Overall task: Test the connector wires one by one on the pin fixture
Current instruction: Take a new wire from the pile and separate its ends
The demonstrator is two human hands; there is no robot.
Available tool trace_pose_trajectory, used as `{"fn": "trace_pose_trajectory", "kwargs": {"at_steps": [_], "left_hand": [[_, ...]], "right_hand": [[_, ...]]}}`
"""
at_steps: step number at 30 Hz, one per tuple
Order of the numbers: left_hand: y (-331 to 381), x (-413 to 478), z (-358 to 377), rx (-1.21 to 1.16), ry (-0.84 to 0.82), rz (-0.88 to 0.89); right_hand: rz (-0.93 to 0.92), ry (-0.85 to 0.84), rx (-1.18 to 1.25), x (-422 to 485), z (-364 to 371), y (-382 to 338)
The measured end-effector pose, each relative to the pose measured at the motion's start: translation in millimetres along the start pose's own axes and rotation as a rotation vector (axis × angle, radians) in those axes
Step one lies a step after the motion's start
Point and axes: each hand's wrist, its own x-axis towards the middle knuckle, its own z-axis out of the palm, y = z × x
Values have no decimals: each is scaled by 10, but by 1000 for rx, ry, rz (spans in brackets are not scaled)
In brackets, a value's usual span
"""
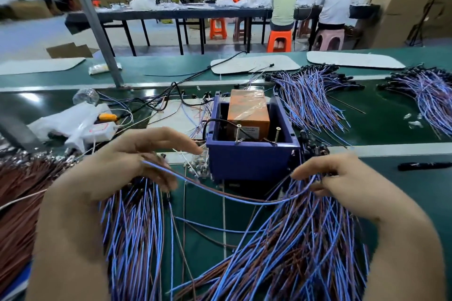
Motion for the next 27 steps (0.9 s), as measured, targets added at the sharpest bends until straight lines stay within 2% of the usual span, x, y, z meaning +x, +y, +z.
{"fn": "trace_pose_trajectory", "kwargs": {"at_steps": [4,8,11,17,20,22,27], "left_hand": [[-24,-5,-19,116,-189,-183],[-387,229,84,342,28,-456],[-622,358,229,466,21,-630],[-796,443,264,469,38,-679],[-767,436,280,445,-11,-661],[-681,442,293,394,14,-568],[-222,394,342,111,305,-113]], "right_hand": [[84,-61,-7,172,70,122],[123,-69,33,260,111,196],[172,-84,74,309,158,230],[270,-218,75,346,220,239],[272,-246,104,329,227,216],[228,-252,130,300,226,172],[-13,-193,444,229,234,-67]]}}
